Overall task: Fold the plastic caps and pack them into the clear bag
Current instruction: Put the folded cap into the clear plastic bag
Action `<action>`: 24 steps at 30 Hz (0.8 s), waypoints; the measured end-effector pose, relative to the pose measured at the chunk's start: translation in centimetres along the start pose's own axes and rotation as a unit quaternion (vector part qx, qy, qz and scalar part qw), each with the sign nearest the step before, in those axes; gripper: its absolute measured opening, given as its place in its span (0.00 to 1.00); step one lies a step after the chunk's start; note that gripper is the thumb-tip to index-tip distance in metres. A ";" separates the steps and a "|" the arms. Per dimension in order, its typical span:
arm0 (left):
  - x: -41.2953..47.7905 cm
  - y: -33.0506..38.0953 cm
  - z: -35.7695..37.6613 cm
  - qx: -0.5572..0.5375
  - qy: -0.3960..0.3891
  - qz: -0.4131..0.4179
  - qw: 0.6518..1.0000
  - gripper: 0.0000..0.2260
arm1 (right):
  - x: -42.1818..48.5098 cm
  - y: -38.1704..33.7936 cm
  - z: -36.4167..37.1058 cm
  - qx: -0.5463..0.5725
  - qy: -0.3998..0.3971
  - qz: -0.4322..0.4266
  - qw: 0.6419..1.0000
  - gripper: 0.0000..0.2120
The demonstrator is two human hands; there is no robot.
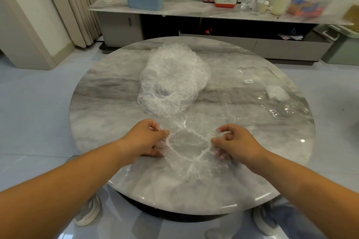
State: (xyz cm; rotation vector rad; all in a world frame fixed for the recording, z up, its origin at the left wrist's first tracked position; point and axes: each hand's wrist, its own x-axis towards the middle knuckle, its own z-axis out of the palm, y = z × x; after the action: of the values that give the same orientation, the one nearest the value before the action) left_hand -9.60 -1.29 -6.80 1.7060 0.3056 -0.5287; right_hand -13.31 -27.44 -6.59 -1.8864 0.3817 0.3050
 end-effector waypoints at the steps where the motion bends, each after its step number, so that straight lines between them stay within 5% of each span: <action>1: 0.0 -0.1 0.1 0.015 0.004 0.013 1.000 0.11 | -0.1 0.1 0.1 -0.014 0.000 -0.007 1.000 0.14; 7: -0.3 -0.1 -0.2 0.198 0.054 0.088 0.975 0.24 | -1.0 -0.3 0.3 -0.222 0.066 -0.129 0.964 0.23; 10: -1.3 -0.1 -0.3 0.300 0.105 0.257 0.913 0.24 | -2.2 -0.5 0.3 -0.279 0.083 -0.269 0.918 0.16; 13: -2.4 -0.3 -0.4 0.380 -0.004 0.405 0.832 0.14 | -3.0 -0.2 0.6 -0.271 -0.013 -0.328 0.905 0.08; 17: -2.7 -2.4 -0.5 0.483 -0.148 0.388 0.771 0.17 | -3.4 1.6 0.7 -0.337 -0.143 -0.327 0.871 0.19; 24: -2.3 -3.8 -0.4 0.412 -0.139 0.353 0.828 0.06 | -3.4 3.3 0.8 -0.312 -0.134 -0.307 0.889 0.06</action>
State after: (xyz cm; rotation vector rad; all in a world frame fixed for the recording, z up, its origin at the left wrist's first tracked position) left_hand -13.32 0.11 -8.79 2.3378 -0.8794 -0.3448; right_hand -17.75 -27.37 -8.37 -2.4283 -0.5733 0.2659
